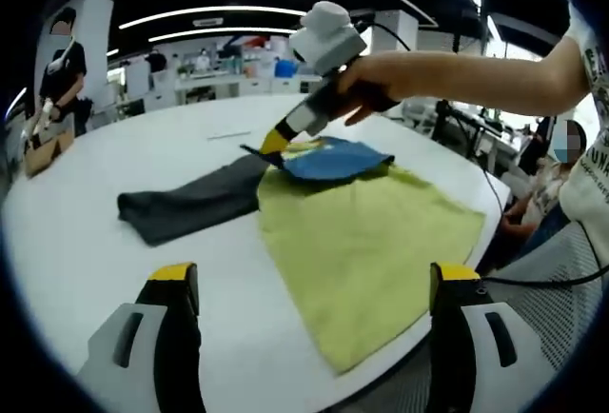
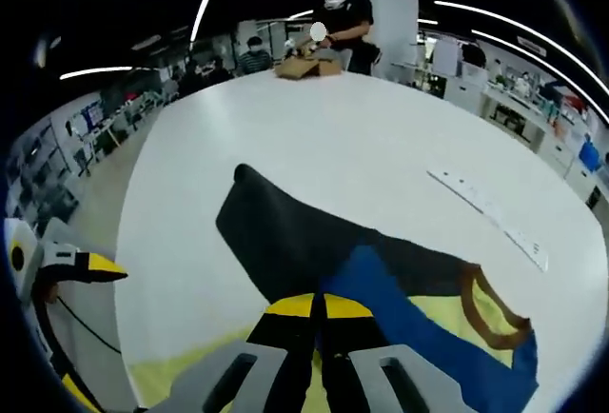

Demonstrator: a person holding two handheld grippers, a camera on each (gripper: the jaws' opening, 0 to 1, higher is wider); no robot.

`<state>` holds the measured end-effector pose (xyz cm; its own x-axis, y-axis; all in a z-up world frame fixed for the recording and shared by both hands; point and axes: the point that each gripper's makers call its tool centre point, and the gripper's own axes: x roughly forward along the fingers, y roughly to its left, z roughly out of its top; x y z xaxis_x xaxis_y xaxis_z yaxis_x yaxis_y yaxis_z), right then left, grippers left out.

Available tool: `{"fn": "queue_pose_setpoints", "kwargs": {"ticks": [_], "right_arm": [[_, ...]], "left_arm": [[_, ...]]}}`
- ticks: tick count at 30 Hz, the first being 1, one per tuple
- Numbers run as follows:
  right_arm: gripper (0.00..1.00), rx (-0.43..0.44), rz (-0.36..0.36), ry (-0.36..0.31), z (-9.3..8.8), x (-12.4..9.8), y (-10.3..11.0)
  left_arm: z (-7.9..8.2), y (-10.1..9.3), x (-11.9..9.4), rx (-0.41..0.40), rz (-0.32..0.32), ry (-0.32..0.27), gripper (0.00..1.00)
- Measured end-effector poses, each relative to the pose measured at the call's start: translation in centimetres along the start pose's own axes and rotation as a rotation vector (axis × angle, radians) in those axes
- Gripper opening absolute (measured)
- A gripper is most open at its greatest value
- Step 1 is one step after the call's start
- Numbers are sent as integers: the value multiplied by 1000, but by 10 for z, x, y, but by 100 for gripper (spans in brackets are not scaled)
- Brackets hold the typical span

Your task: Fold the garment on the visible template until the final outline fits inside the template.

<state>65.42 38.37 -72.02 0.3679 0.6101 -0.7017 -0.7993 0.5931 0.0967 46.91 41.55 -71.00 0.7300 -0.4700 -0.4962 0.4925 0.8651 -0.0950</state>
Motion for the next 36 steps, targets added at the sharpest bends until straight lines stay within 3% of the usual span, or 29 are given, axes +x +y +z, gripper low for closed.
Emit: {"fn": "queue_pose_setpoints", "kwargs": {"ticks": [3,14,17,25,36], "right_arm": [[0,17,1,-7,-2,0,-2],[45,27,-25,-36,-6,-15,-19],[51,37,-31,-37,-10,-21,-25],[60,39,-42,-38,-22,-40,-42],[64,78,-64,-45,-57,-90,-80]], "left_arm": [[1,-2,0,2,0,0,98],[9,-3,2,16,-3,-5,99],[10,-3,4,21,-5,-5,99],[15,2,7,34,-5,0,99],[22,12,13,32,-2,5,99]]}}
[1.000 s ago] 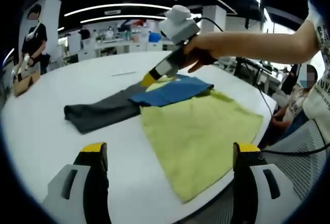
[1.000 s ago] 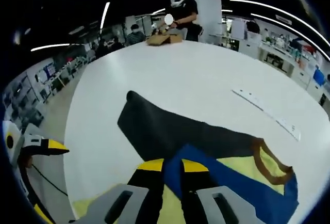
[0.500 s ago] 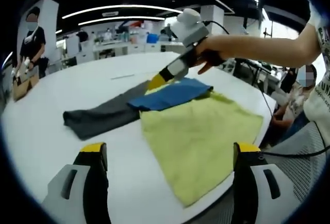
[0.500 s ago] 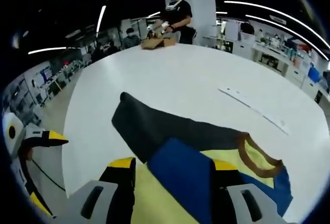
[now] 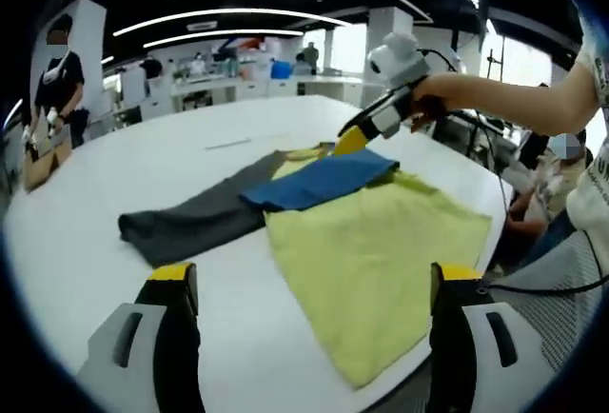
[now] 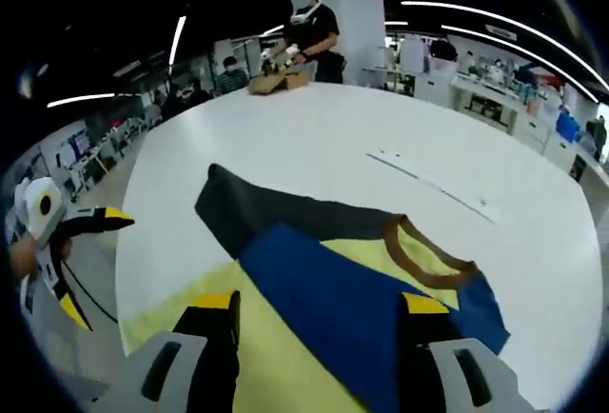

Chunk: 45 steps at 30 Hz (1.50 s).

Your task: Fold the garment on the visible template until the final outline fits inside the template.

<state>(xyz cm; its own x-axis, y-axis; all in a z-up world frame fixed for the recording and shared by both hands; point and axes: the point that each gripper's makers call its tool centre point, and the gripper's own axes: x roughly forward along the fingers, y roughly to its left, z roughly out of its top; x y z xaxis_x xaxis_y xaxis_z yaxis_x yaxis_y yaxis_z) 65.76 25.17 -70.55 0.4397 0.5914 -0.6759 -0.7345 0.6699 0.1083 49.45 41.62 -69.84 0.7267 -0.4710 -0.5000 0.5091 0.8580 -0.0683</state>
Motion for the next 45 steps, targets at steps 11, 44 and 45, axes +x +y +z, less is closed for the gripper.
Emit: {"fn": "queue_pose_setpoints", "kwargs": {"ticks": [11,44,45], "right_arm": [[61,34,-72,18,-42,-45,-35],[20,78,-261,42,-118,-60,-79],[19,70,-268,47,-119,-60,-80]], "left_arm": [[3,18,12,10,19,24,96],[21,50,91,-61,119,22,48],[20,51,94,-66,119,26,47]]}}
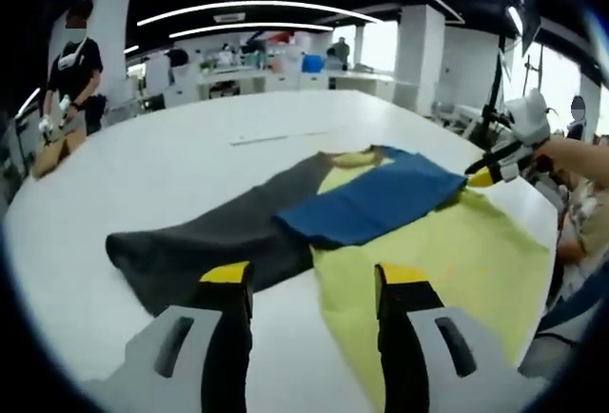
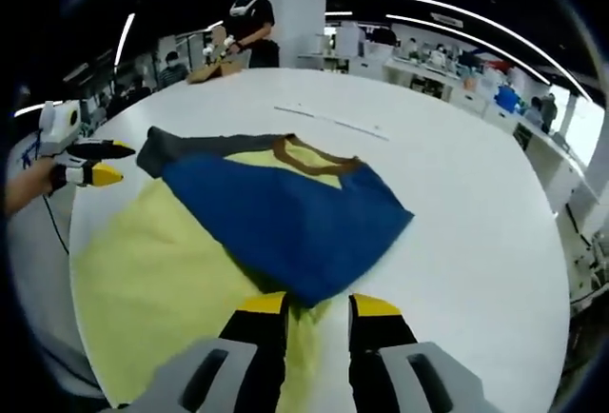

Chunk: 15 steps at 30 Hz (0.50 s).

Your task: Fold the garment on the visible template until the final outline fits inside the template.

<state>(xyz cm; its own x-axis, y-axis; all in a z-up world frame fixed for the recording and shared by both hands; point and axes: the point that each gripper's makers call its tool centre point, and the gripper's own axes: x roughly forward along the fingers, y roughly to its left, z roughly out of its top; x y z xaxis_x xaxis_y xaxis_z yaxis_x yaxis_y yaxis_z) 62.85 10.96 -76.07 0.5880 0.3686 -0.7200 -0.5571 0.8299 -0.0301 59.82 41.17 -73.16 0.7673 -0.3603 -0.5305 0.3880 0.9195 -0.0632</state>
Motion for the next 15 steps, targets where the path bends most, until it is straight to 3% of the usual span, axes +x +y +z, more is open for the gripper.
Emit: {"fn": "queue_pose_setpoints", "kwargs": {"ticks": [15], "right_arm": [[7,57,-56,-11,-3,9,2]], "left_arm": [[-12,3,42,-15,22,55,26]]}}
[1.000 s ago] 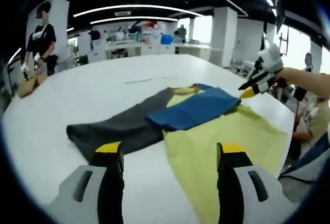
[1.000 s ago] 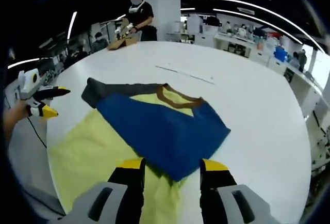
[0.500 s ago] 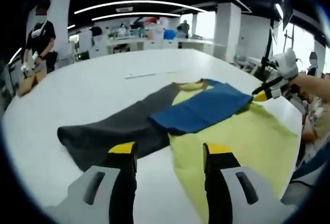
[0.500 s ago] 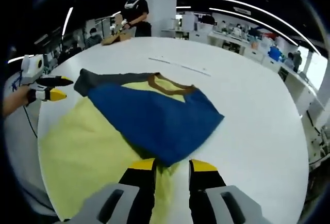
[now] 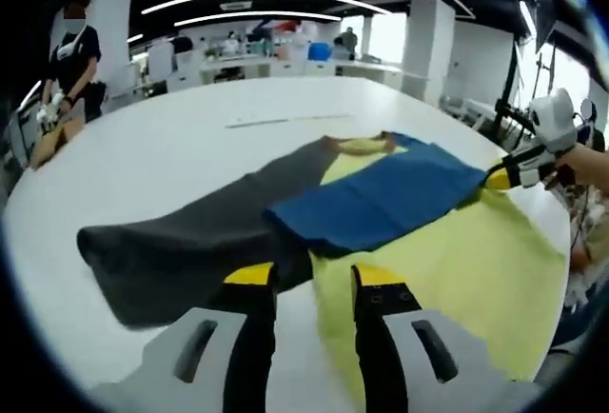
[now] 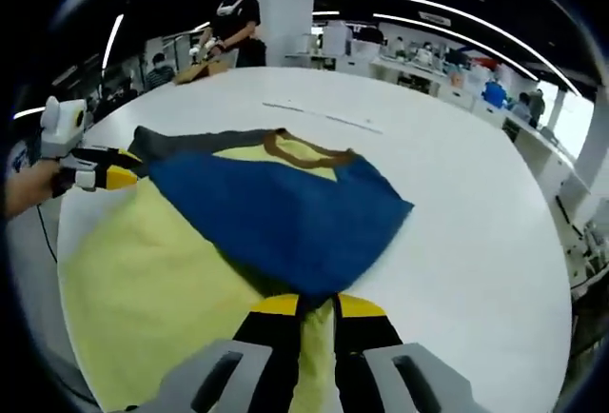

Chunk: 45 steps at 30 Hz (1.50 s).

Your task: Fold the garment on the visible template until the final outline fits inside the template.

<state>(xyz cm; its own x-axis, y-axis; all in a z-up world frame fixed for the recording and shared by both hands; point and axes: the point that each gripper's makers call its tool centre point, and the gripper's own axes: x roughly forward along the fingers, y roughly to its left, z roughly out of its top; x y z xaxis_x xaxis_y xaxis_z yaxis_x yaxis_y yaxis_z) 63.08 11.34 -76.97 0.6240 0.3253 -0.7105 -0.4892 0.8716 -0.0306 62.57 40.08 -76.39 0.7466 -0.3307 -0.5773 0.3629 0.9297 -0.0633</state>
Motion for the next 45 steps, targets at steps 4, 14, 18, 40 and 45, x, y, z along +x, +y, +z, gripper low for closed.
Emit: {"fn": "queue_pose_setpoints", "kwargs": {"ticks": [4,14,18,40,45], "right_arm": [[7,20,-20,6,-3,2,1],[0,70,-66,27,-14,5,-11],[0,85,-75,25,-15,4,-17],[0,48,-145,53,-26,1,-42],[0,51,-143,55,-27,0,-44]], "left_arm": [[-3,-1,7,13,10,14,24],[-11,1,16,8,29,50,13],[-10,-1,17,72,37,55,11],[-9,0,17,48,63,49,8],[-9,-2,17,50,58,49,8]]}}
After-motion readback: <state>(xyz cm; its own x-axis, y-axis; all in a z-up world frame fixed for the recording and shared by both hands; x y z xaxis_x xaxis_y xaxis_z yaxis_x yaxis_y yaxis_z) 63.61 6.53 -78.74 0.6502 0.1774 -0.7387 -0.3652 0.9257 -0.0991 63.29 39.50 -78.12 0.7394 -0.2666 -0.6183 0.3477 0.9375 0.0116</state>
